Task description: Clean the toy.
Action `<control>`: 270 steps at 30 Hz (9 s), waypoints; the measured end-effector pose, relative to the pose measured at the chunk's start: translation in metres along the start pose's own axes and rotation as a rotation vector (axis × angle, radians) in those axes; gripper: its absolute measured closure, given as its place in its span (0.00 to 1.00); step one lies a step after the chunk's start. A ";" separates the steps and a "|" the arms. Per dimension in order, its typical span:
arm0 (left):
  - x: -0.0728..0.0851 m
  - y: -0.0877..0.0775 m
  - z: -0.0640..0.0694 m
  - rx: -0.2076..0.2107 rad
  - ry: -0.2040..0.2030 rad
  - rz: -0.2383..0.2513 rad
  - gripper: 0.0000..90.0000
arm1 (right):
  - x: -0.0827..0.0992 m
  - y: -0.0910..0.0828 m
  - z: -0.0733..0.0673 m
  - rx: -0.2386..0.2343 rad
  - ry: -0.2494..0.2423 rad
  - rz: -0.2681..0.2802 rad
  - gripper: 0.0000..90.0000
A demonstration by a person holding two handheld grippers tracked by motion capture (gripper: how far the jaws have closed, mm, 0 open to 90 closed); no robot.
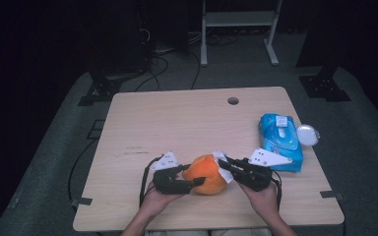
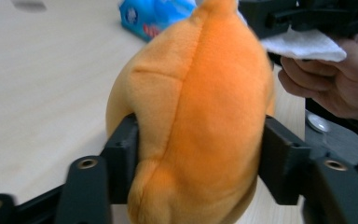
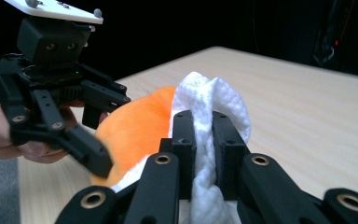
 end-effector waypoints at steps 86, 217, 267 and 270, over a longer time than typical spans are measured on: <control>0.021 0.024 0.017 0.017 0.153 -0.077 0.49 | 0.009 -0.006 0.009 -0.032 0.017 -0.085 0.90; 0.026 0.005 -0.003 0.038 0.117 -0.076 0.52 | 0.019 0.002 0.023 0.014 0.026 -0.073 0.90; 0.002 0.002 0.001 -0.053 0.085 -0.007 0.55 | 0.019 0.012 0.008 -0.034 0.084 -0.044 0.90; 0.001 0.006 0.002 -0.057 0.090 -0.016 0.55 | 0.006 0.009 -0.008 -0.065 0.036 -0.003 0.90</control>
Point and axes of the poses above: each handheld gripper's, and its own axes: y roughly forward along the jaws, x roughly out of its underside, z roughly to its right, the point moved 8 cm from there along y, roughly forward along the jaws, and after that the axes turned 5 degrees about y, right-handed, at the moved point
